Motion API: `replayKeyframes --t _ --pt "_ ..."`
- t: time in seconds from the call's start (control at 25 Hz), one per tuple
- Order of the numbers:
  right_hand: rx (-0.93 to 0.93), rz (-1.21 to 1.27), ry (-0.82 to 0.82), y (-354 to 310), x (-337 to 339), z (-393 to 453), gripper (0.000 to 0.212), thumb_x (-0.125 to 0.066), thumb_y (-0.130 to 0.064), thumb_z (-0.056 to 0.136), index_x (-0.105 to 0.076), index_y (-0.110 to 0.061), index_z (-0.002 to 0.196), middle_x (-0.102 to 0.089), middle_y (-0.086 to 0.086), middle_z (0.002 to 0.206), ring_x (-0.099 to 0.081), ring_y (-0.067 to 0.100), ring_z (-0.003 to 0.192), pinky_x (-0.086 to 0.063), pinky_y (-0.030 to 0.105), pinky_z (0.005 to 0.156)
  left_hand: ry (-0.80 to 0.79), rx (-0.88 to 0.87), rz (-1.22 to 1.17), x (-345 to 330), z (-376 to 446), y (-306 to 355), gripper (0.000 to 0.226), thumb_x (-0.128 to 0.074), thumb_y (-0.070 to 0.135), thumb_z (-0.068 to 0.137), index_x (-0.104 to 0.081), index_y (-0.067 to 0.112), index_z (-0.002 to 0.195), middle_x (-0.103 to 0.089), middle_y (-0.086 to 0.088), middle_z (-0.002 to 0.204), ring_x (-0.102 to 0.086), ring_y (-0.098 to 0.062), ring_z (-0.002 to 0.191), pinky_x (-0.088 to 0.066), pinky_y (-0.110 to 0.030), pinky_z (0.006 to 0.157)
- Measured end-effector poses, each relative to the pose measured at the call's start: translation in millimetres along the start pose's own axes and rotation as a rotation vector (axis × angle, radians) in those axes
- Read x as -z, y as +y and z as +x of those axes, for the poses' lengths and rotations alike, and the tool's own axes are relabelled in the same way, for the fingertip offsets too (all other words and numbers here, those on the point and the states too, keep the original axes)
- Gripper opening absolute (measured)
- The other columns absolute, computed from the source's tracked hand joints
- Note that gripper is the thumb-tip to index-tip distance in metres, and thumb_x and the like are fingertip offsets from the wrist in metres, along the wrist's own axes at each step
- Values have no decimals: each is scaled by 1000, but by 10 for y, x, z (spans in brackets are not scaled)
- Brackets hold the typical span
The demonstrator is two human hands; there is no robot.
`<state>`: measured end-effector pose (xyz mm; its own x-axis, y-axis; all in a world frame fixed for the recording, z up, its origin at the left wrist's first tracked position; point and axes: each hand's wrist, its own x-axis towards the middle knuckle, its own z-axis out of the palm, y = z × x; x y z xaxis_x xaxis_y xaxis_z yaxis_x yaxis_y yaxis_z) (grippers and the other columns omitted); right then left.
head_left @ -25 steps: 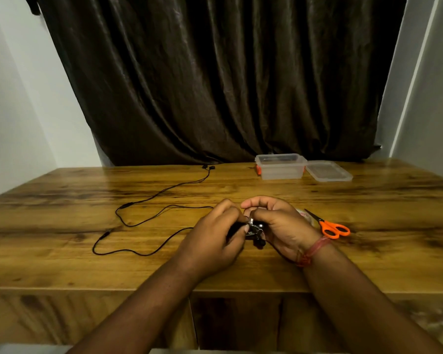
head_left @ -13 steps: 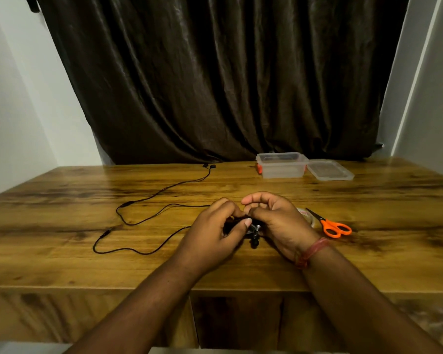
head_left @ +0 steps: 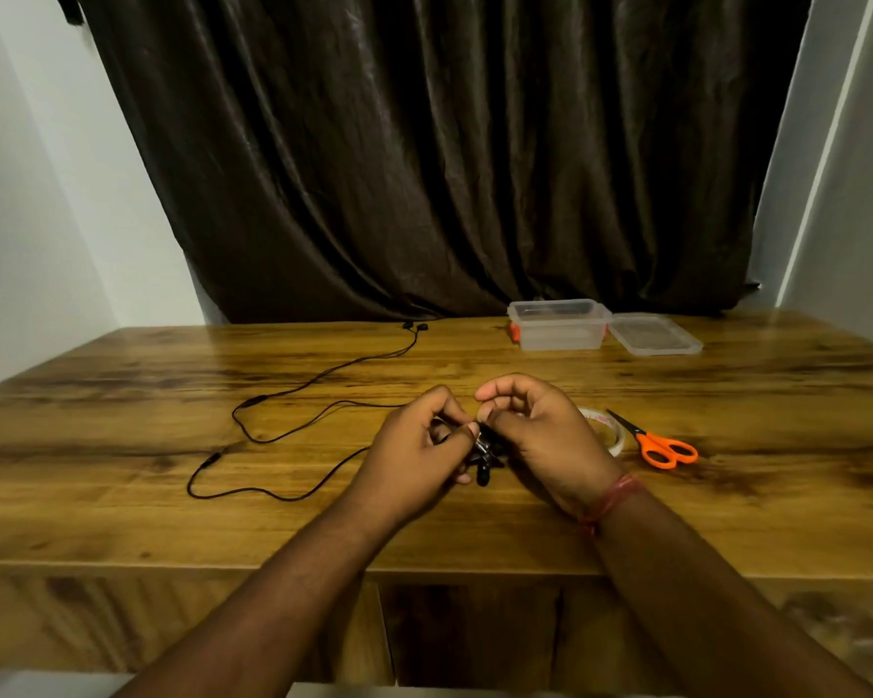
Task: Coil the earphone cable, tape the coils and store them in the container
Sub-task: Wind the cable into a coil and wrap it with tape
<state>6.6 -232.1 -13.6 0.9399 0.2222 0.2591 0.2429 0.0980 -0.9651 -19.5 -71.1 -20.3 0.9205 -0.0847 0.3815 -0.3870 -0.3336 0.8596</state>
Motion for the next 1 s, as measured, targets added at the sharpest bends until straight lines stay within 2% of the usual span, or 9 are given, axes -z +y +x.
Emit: replayKeyframes --t 0.08,0.24,0.36,0.48,0.6,0.76,1.0 --pt "38 -91 3 -3 -21 -4 20 -56 1 93 -64 -16 101 -61 -1 84 -58 10 69 -49 25 58 -1 47 -46 -1 13 -13 15 -64 18 91 -60 27 80 -65 -10 71 -67 -21 61 -56 -31 54" --pt "181 -381 29 -10 -69 -33 23 -55 -1 92 -62 -22 99 -60 -6 87 -54 0 71 -48 18 66 -14 162 -201 -7 60 -29 12 -61 7 93 -60 16 85 -58 -8 67 -58 -18 55 -58 -42 62" --pt "357 -651 48 -2 -116 -59 23 -55 -3 91 -60 -21 104 -56 -12 93 -54 -1 84 -43 8 70 -20 235 -304 -4 88 -12 7 -57 4 96 -56 6 90 -55 -8 59 -54 -20 49 -56 -39 57" --pt "461 -782 78 9 -157 -66 23 -57 -7 90 -56 -21 108 -53 -13 93 -52 1 86 -45 17 74 5 272 -331 6 84 12 6 -54 2 97 -55 4 91 -55 -10 62 -54 -17 49 -59 -37 51" --pt "458 -816 115 5 -182 -65 23 -59 -12 90 -52 -24 108 -55 -12 91 -55 3 84 -50 27 72 7 293 -356 27 74 32 4 -55 3 98 -54 2 94 -55 -11 68 -56 -15 55 -61 -38 53" --pt "471 -861 117 -2 -210 -74 21 -60 -17 90 -50 -27 106 -56 -14 90 -54 2 83 -51 28 72 2 319 -408 65 78 39 3 -56 4 97 -55 1 96 -56 -12 72 -59 -15 59 -61 -38 53" --pt "555 -985 60 4 -235 -64 16 -55 -17 93 -52 -24 108 -61 -6 95 -53 10 88 -47 31 71 53 377 -484 121 121 -31 2 -58 3 96 -58 3 94 -56 -11 70 -63 -14 56 -58 -34 52"
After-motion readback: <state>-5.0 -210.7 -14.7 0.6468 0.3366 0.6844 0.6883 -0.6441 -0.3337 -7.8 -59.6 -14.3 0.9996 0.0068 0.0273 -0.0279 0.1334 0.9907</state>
